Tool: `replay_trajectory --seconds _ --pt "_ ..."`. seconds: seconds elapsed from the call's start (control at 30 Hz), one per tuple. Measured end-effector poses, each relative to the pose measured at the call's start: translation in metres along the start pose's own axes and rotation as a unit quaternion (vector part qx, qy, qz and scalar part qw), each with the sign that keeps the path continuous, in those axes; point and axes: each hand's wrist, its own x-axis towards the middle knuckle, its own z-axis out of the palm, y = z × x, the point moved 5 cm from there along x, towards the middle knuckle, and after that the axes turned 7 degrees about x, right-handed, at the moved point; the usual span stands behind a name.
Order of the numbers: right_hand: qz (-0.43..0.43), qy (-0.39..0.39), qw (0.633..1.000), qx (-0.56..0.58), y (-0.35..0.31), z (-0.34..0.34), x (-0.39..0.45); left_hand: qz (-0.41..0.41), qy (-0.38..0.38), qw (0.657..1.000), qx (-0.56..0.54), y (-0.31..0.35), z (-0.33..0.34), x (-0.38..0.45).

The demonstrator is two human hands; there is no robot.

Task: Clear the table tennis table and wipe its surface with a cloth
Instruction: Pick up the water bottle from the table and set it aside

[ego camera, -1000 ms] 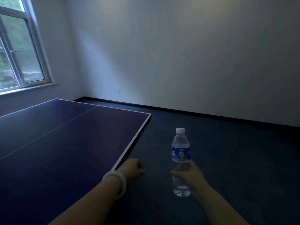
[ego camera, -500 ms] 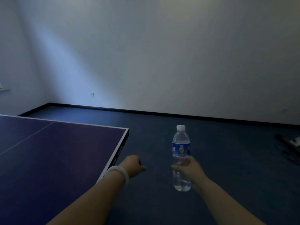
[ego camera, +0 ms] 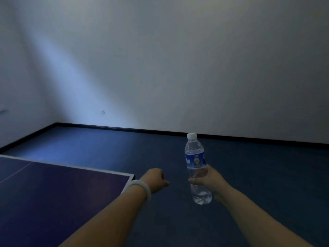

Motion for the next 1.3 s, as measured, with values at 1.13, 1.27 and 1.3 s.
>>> replay_trajectory --seconds 1.13,1.27,1.3 --pt "0.006 -0.267 0.96 -0.085 -0.174 0.506 0.806 -0.313 0.075 0.942 -0.099 -0.488 -0.277 0.625" --pt "-0.016 -0.362 0.923 -0.128 -0.181 0.611 0.874 -0.387 0.089 0.909 -0.126 -0.566 -0.301 0.653" --pt "-0.008 -0.385 0.914 -0.126 -0.184 0.639 0.888 -0.409 0.088 0.898 -0.134 -0.585 -0.308 0.655"
